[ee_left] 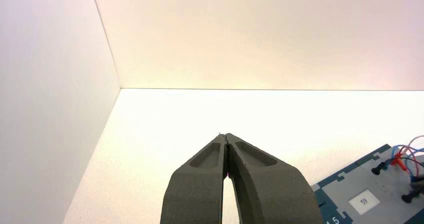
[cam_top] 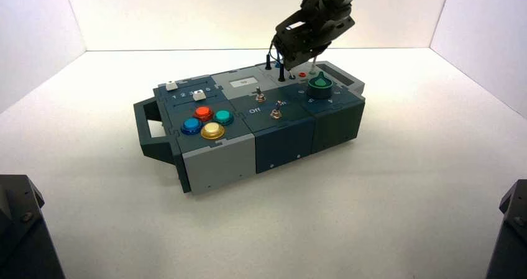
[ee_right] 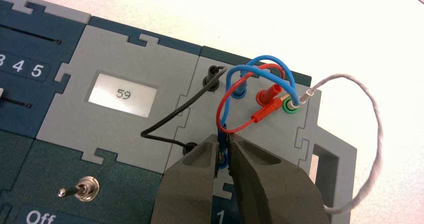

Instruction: Insert the blue wire.

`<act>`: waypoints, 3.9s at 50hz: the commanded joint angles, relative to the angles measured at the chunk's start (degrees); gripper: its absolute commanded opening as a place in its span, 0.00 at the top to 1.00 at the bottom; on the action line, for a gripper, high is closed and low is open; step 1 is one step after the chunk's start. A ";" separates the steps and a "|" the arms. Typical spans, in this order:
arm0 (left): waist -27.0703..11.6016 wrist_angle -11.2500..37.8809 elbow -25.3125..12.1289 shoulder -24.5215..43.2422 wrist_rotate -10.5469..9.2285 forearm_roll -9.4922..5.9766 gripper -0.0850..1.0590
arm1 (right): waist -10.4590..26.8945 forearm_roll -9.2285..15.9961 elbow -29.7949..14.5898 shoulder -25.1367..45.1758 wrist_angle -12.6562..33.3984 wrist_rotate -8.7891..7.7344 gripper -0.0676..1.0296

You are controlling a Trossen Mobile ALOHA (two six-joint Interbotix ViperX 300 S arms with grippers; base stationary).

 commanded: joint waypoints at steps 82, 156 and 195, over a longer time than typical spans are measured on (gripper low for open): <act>0.70 -0.88 -1.05 0.18 0.09 0.18 0.95 | 0.79 -0.44 -1.58 3.08 7.82 0.09 0.96; 0.70 -0.62 -1.32 -0.18 0.09 -0.09 0.95 | 1.23 -1.14 -6.06 -2.20 16.17 0.09 0.79; 0.70 -0.53 -1.41 1.49 0.09 0.09 0.95 | 2.37 -0.35 -8.88 -3.78 23.64 0.26 0.79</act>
